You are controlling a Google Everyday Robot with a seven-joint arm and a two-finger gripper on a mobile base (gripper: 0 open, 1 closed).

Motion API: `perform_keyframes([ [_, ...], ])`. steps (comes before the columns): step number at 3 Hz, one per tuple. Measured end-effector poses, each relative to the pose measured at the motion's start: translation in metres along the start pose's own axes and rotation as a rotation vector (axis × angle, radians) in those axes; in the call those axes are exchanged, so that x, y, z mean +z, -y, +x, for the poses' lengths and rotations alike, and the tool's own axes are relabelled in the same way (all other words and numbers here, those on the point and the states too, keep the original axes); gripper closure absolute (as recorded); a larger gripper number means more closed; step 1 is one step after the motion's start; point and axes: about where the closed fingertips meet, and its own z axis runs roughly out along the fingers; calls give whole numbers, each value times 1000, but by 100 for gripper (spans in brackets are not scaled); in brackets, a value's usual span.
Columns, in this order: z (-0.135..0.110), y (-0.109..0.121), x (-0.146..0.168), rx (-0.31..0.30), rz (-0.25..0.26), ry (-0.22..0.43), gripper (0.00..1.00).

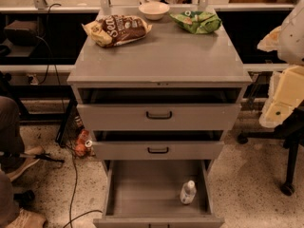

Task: Pick blue plastic bottle from bottom drawer and place on counter

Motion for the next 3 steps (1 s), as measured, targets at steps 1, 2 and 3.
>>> perform_keyframes([
  [1,0,0,0,0,0,0,0],
  [2,-14,-13,37,24,-53,77,0],
  [3,-45,-47,104,82,-153,216,0],
])
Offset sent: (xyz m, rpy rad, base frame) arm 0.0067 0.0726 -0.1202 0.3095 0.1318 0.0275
